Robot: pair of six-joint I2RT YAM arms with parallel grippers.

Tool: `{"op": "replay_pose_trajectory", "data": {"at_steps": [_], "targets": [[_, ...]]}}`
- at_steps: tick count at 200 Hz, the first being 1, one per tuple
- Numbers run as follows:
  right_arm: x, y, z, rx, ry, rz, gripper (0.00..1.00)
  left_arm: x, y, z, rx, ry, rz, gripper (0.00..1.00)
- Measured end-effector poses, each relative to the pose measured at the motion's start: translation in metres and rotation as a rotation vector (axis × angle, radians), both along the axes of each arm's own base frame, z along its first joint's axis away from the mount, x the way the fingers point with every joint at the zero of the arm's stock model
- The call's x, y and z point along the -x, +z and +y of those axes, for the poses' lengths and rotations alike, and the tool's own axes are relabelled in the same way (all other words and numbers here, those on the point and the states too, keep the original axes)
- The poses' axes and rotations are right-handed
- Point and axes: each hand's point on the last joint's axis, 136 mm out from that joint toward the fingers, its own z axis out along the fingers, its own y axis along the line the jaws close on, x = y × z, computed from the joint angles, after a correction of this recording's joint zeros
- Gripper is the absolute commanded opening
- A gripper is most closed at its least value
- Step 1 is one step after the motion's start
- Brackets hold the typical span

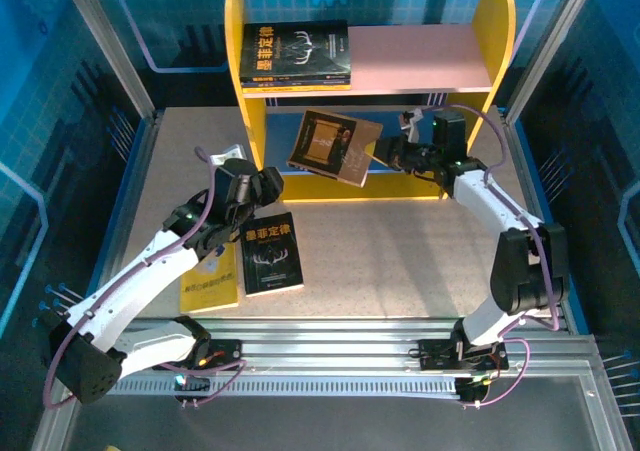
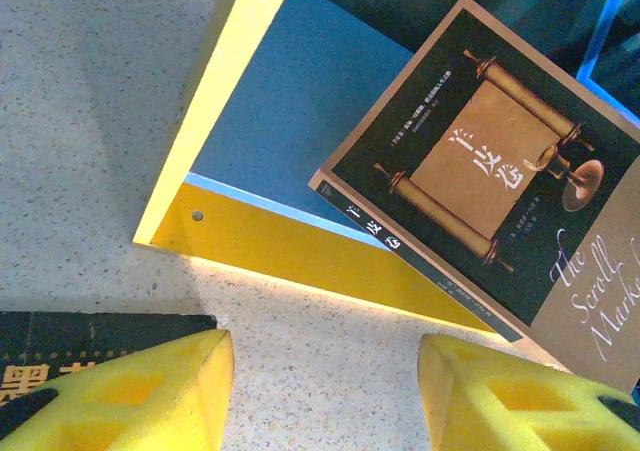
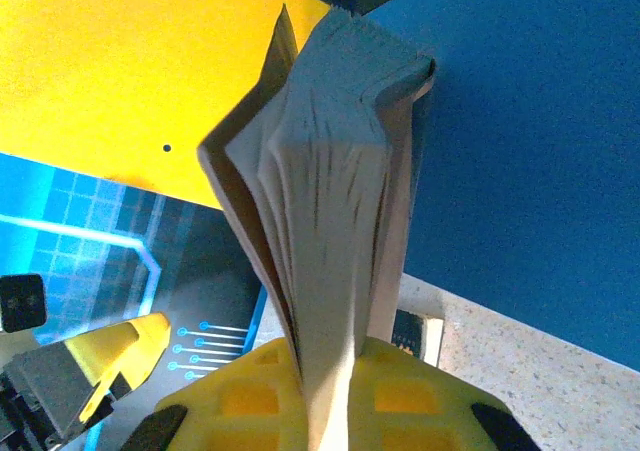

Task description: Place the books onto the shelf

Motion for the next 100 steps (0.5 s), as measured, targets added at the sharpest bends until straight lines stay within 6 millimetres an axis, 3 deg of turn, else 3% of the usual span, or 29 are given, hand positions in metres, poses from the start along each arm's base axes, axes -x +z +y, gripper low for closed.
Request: {"op": "replay_pose_trajectory", "data": {"at_steps": [100], "targets": [[-0.024, -0.008, 0.03, -0.004, 0.117, 0.0, 0.06, 0.009, 0.013, 0.021, 0.004, 0.033, -0.023, 0.53]]}}
